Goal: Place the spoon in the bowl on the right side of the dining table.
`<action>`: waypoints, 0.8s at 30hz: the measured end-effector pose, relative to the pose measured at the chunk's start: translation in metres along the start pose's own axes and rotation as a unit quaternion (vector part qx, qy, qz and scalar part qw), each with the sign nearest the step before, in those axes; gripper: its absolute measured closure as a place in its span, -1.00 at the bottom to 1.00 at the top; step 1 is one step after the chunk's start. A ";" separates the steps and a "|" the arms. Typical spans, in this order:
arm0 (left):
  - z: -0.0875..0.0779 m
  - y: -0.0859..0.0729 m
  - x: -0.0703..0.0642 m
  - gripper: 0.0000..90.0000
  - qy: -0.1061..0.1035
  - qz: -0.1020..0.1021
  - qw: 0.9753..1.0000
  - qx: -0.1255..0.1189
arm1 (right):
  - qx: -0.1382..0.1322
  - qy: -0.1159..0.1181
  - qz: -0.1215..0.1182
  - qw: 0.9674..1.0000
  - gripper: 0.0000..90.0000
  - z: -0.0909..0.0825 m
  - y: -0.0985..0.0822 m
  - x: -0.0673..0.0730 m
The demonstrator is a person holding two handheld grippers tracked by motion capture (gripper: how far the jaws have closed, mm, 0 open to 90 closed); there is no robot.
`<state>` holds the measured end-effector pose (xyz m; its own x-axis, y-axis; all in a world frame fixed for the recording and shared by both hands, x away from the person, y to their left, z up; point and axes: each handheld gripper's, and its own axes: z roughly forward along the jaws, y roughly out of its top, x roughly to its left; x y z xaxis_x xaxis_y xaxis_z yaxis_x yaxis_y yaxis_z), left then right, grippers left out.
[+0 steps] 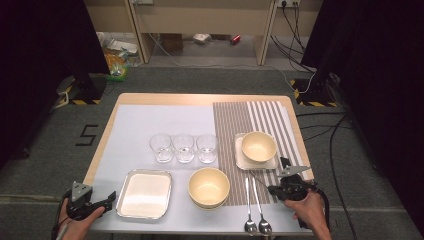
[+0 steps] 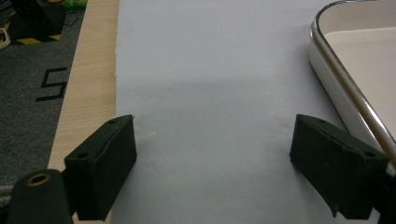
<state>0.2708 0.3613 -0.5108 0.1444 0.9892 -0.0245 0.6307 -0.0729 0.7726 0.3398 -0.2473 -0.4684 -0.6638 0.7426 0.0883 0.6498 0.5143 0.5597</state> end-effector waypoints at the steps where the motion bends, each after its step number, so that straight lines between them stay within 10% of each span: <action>1: 0.000 0.000 0.000 -0.70 0.000 0.000 1.000 -0.001 | 0.002 0.000 0.001 1.000 0.98 0.001 0.000 0.000; 24: 0.000 0.000 0.000 -0.70 0.001 0.000 1.000 -0.001 | -0.022 0.019 -0.005 1.000 0.99 -0.005 0.003 0.006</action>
<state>0.2707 0.3615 -0.5109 0.1434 0.9894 -0.0242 0.6295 -0.0723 0.7736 0.3357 -0.2434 -0.4616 -0.6839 0.7208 0.1131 0.6271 0.5015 0.5960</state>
